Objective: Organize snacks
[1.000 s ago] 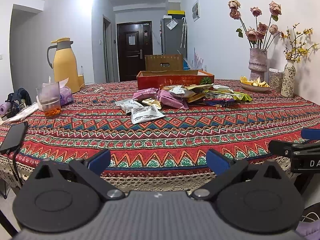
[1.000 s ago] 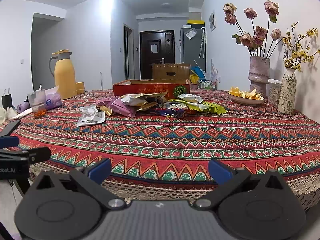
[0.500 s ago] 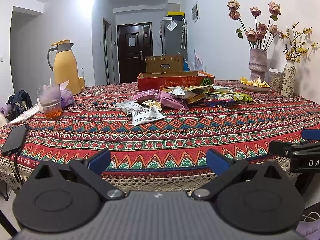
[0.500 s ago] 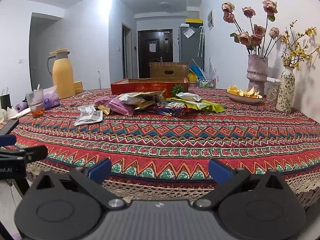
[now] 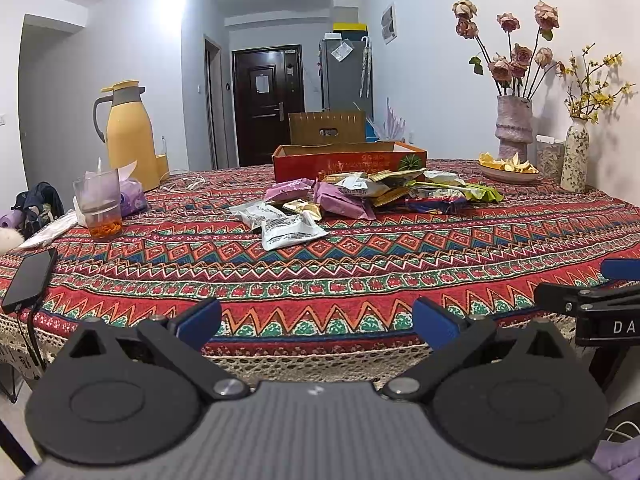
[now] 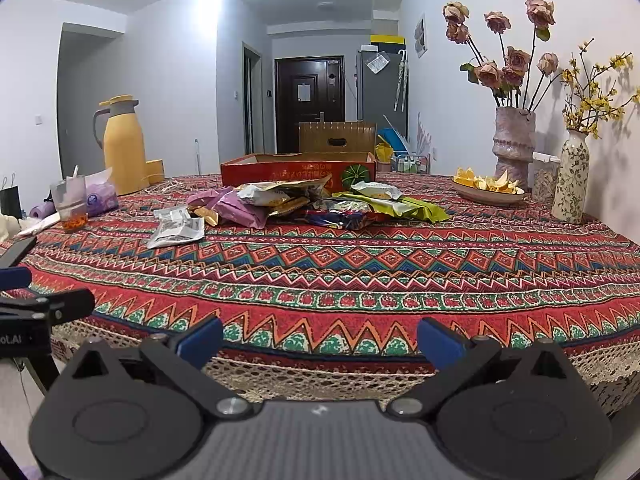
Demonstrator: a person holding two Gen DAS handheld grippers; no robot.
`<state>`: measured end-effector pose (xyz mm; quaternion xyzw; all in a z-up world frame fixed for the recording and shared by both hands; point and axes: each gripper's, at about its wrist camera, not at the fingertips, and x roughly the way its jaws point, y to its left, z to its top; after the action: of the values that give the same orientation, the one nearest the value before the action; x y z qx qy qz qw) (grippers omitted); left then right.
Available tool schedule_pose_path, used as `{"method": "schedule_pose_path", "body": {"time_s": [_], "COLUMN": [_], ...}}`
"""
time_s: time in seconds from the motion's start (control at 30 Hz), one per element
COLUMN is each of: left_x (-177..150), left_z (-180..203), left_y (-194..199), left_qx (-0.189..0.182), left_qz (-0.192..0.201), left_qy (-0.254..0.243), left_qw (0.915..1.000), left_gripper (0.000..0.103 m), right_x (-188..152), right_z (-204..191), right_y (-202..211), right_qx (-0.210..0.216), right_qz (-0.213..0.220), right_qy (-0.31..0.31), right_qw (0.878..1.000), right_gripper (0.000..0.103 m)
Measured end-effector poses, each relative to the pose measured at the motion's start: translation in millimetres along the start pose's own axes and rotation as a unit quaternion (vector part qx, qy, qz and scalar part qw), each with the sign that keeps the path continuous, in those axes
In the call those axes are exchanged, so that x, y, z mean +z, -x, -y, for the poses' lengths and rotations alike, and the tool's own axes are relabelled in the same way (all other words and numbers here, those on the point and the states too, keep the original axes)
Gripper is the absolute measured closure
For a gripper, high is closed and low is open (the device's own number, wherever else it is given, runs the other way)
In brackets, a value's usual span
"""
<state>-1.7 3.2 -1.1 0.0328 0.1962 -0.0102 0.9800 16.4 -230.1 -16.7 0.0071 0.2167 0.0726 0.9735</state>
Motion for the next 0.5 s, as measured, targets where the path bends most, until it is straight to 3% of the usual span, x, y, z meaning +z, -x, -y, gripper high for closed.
{"method": "schedule_pose_path", "body": {"time_s": [0.5], "left_x": [0.6], "left_z": [0.8], "left_y": [-0.1], "left_qx": [0.0], "left_qz": [0.001], "left_qy": [-0.004], "left_qw": [1.0], "left_gripper": [0.0], "right_x": [-0.3], "right_z": [-1.3], "right_y": [-0.1], "right_qx": [-0.001], "right_qz": [-0.001], "right_qy": [0.0], "right_qw": [1.0], "right_gripper": [0.0]}}
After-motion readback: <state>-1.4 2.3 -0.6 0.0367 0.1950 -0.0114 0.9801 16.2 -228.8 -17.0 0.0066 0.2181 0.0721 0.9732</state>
